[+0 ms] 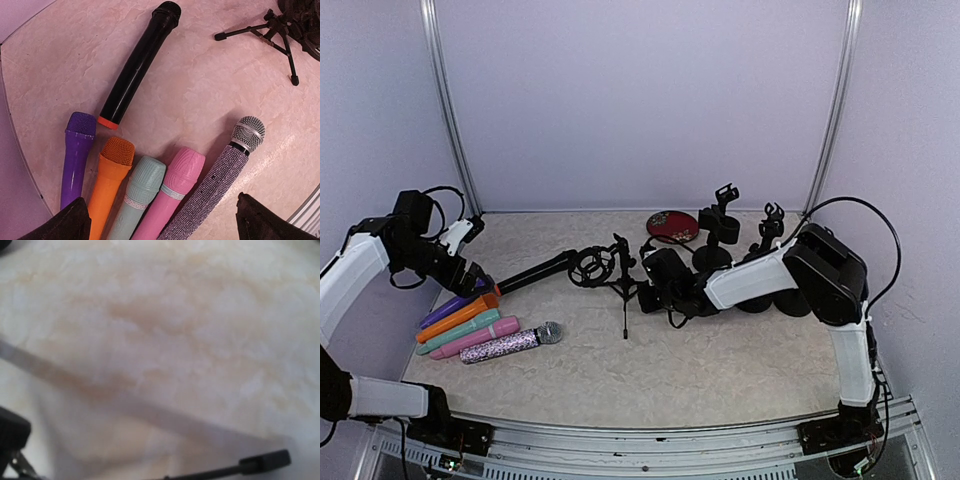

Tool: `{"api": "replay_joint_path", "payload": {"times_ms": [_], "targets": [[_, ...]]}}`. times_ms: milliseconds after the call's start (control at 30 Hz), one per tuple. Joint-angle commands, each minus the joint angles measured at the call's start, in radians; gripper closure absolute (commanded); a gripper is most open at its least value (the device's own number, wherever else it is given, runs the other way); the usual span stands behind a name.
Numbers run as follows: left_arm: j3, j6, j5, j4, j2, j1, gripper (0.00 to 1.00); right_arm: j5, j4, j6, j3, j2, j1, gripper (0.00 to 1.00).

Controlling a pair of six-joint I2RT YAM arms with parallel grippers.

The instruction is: Remove the microphone from the stand

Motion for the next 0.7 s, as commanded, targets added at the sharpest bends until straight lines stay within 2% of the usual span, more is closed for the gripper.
{"api": "replay_joint_path", "payload": {"times_ms": [0,133,233,333,400,667], "targets": [[-0.012,0.02,-0.015,0.006,-0.014,0.005,0.01,-0.015,-0.033,-0.04,0.076,0.053,-0.038,1.0],[-0.009,0.021,-0.014,0.01,-0.011,0.005,0.01,-0.018,-0.064,-0.045,0.147,0.093,-0.068,0.98],[-0.003,0.02,-0.014,0.008,-0.004,0.005,0.01,-0.005,-0.064,-0.044,0.161,0.077,-0.075,0.87],[0.002,0.021,-0.015,0.006,-0.002,0.006,0.01,-0.005,-0.01,-0.044,0.091,-0.004,-0.061,0.66],[0.001,0.02,-0.01,0.009,-0.005,0.005,0.01,-0.013,0.019,-0.042,0.028,-0.075,-0.044,0.58],[-0.007,0.019,-0.008,0.012,-0.002,0.005,0.01,-0.07,0.147,-0.003,-0.217,-0.229,0.074,0.5]]}}
